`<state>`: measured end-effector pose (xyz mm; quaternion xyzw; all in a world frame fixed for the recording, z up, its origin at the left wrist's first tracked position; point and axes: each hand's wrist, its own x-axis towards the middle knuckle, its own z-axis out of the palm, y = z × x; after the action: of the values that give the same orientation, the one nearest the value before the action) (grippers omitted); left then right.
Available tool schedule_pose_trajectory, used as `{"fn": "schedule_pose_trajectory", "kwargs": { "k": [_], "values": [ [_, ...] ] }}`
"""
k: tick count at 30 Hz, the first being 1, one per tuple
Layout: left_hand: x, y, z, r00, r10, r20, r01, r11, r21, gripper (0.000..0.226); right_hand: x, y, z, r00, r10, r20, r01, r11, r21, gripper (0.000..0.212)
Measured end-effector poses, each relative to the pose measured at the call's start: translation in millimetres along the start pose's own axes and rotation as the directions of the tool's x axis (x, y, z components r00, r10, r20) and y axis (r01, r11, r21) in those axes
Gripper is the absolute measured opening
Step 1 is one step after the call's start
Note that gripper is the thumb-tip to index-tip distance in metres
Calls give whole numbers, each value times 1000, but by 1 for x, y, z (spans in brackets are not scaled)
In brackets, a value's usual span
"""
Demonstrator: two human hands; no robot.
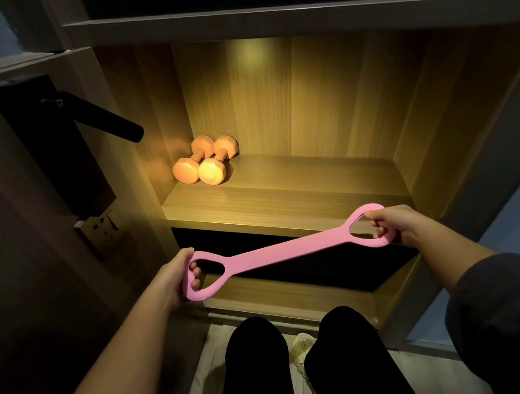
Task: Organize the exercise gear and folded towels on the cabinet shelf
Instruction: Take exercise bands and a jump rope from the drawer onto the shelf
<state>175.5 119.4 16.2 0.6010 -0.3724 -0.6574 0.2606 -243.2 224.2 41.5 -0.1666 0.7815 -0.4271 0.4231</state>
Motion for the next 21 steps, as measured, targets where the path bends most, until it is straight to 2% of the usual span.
{"fn": "schedule_pose_trajectory", "kwargs": {
  "k": [8, 11, 17, 21],
  "values": [
    [1, 0, 10, 999, -9, -31, 6, 996, -94, 36, -6, -4, 18, 1000, -11, 6, 10, 999, 41, 13],
    [-4, 7, 23, 999, -26, 20, 27, 995, -99, 32, -12, -10, 36, 999, -7, 44, 6, 1000, 18, 10],
    [-22, 22, 59, 984, -14, 180, 33, 994, -108, 28, -33, -26, 74, 959, 60, 278, -65, 998, 7, 12],
    [-30, 20, 81, 974, -7, 225, 36, 991, -127, 26, -48, -24, 97, 912, 27, 410, -55, 997, 57, 14]
  ]
}}
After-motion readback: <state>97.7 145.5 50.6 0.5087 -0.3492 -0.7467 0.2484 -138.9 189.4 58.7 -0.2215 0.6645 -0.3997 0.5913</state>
